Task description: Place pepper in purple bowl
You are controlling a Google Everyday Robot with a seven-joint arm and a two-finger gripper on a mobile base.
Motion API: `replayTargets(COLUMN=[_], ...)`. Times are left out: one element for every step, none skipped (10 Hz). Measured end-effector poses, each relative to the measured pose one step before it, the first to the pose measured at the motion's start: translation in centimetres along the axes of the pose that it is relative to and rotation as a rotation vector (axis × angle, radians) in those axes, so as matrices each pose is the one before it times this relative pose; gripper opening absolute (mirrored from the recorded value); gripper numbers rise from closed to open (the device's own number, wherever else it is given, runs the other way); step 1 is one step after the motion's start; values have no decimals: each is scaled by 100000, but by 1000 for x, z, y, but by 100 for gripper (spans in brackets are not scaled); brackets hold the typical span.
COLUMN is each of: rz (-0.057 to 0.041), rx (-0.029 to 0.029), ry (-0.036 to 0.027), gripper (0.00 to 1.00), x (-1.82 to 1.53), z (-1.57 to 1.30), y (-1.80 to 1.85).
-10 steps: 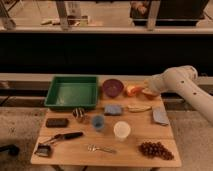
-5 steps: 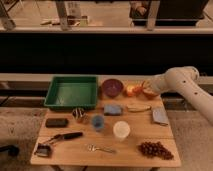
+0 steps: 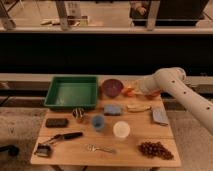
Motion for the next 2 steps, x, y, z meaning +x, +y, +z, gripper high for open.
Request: replayTargets(rz=[-2897, -1923], rx=[122, 423], ry=[-2538, -1441], gripper=[3, 3], x=[-977, -249], z=[862, 719], y=[-303, -441])
